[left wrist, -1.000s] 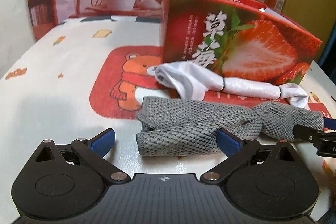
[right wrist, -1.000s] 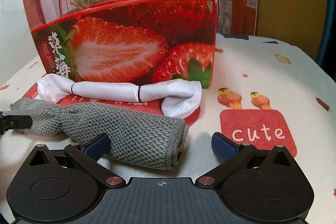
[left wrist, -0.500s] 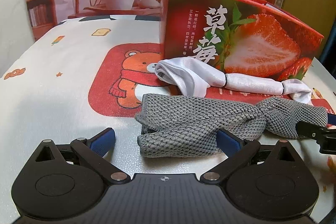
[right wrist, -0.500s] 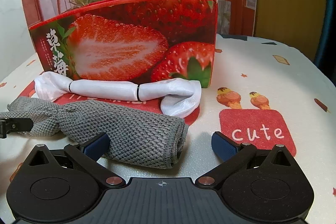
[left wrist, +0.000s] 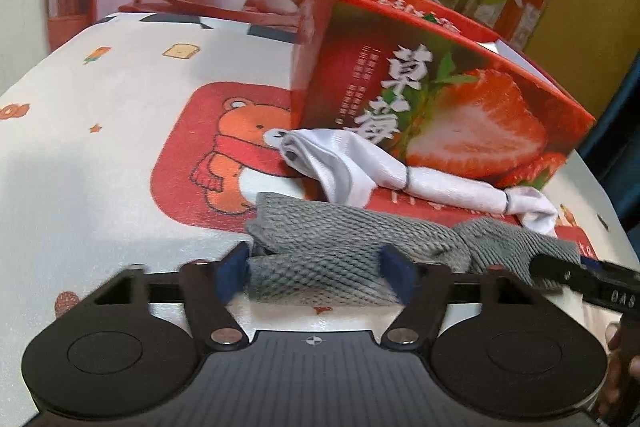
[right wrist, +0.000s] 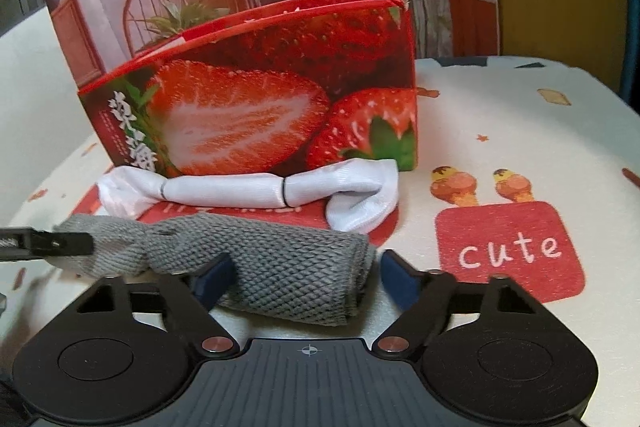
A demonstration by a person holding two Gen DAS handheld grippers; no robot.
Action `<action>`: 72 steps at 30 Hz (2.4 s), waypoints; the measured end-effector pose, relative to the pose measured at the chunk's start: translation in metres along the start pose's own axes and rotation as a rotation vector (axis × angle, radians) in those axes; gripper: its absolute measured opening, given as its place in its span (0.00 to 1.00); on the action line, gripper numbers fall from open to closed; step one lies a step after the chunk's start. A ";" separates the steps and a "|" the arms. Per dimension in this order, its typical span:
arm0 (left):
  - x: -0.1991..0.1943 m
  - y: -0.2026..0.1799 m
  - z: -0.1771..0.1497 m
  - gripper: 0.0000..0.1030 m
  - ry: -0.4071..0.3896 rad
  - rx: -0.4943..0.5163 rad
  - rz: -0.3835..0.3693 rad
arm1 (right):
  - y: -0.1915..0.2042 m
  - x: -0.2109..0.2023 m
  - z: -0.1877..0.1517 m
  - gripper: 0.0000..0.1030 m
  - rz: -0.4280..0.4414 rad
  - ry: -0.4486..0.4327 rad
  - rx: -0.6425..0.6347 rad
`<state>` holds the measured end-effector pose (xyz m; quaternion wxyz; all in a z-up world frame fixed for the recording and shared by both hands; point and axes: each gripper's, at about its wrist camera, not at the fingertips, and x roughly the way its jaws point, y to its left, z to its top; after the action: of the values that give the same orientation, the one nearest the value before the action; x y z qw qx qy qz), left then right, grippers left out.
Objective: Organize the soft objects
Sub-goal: 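Close both tools on the grey knit towel, then lift the grey towel with both tools into the red box and open them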
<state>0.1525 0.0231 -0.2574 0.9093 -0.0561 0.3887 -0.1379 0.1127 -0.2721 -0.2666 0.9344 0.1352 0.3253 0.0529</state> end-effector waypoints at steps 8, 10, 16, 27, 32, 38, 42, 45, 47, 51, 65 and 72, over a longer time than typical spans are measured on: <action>-0.013 -0.012 -0.003 0.24 -0.046 0.049 -0.035 | -0.001 -0.017 0.008 0.20 0.058 -0.040 0.036; -0.020 -0.015 -0.001 0.23 -0.074 0.061 -0.036 | 0.002 -0.024 0.011 0.17 0.076 -0.064 0.031; -0.055 -0.026 0.009 0.23 -0.192 0.109 -0.029 | 0.015 -0.051 0.029 0.14 0.114 -0.160 -0.015; -0.107 -0.063 0.073 0.23 -0.405 0.197 -0.066 | 0.024 -0.098 0.101 0.14 0.145 -0.343 -0.094; -0.090 -0.076 0.109 0.23 -0.365 0.196 -0.117 | 0.023 -0.092 0.140 0.14 0.114 -0.366 -0.133; -0.046 -0.081 0.140 0.23 -0.260 0.190 -0.148 | 0.016 -0.059 0.166 0.13 0.077 -0.297 -0.145; -0.011 -0.084 0.152 0.23 -0.171 0.209 -0.155 | 0.011 -0.028 0.175 0.13 0.056 -0.218 -0.147; 0.013 -0.088 0.156 0.23 -0.099 0.226 -0.154 | 0.009 -0.005 0.178 0.13 0.043 -0.158 -0.156; 0.029 -0.089 0.157 0.23 -0.051 0.227 -0.149 | 0.008 0.009 0.179 0.13 0.034 -0.124 -0.160; 0.053 -0.088 0.159 0.23 0.016 0.225 -0.140 | 0.008 0.031 0.180 0.13 0.027 -0.069 -0.174; 0.074 -0.094 0.159 0.30 0.050 0.268 -0.116 | 0.002 0.058 0.173 0.16 0.006 -0.008 -0.167; 0.053 -0.096 0.159 0.88 -0.039 0.294 -0.094 | 0.010 0.050 0.171 0.44 -0.048 -0.055 -0.250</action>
<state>0.2823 -0.0849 -0.1636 0.9076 0.0570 0.3433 -0.2347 0.2581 -0.2908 -0.1654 0.9535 0.0112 0.2934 0.0671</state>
